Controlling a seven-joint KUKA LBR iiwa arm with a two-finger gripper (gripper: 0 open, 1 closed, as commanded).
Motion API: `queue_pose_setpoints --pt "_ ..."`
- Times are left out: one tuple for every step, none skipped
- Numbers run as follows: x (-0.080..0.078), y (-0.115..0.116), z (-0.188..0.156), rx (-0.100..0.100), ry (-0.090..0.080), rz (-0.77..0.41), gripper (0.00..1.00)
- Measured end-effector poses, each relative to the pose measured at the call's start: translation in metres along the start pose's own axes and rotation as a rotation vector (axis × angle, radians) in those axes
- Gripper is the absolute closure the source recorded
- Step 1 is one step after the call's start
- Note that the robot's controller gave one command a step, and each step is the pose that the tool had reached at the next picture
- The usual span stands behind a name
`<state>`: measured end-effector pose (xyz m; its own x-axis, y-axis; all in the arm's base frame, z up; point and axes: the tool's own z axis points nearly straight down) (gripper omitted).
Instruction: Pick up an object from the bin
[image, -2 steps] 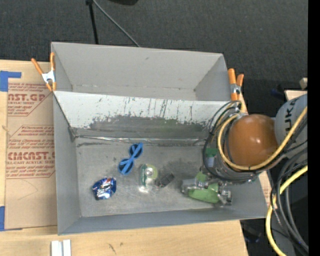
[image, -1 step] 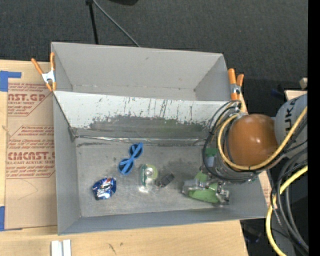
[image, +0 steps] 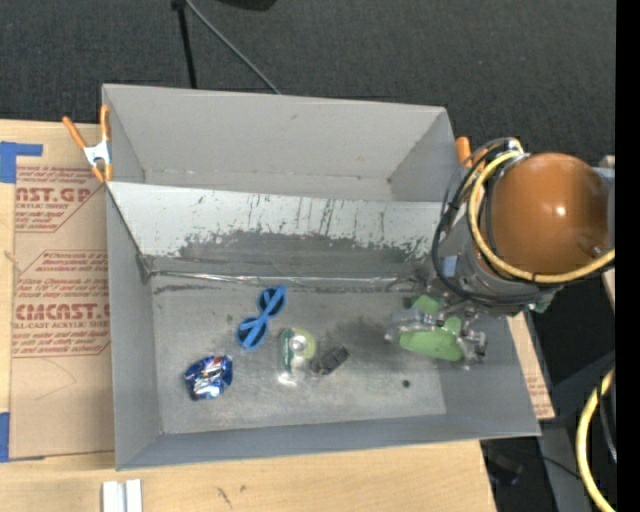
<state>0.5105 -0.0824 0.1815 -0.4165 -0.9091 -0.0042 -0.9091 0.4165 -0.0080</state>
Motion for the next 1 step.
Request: queue_pose_setpoints --pt "-0.0082 -0.0121 -0.0768 0.002 0.000 -0.012 1.00"
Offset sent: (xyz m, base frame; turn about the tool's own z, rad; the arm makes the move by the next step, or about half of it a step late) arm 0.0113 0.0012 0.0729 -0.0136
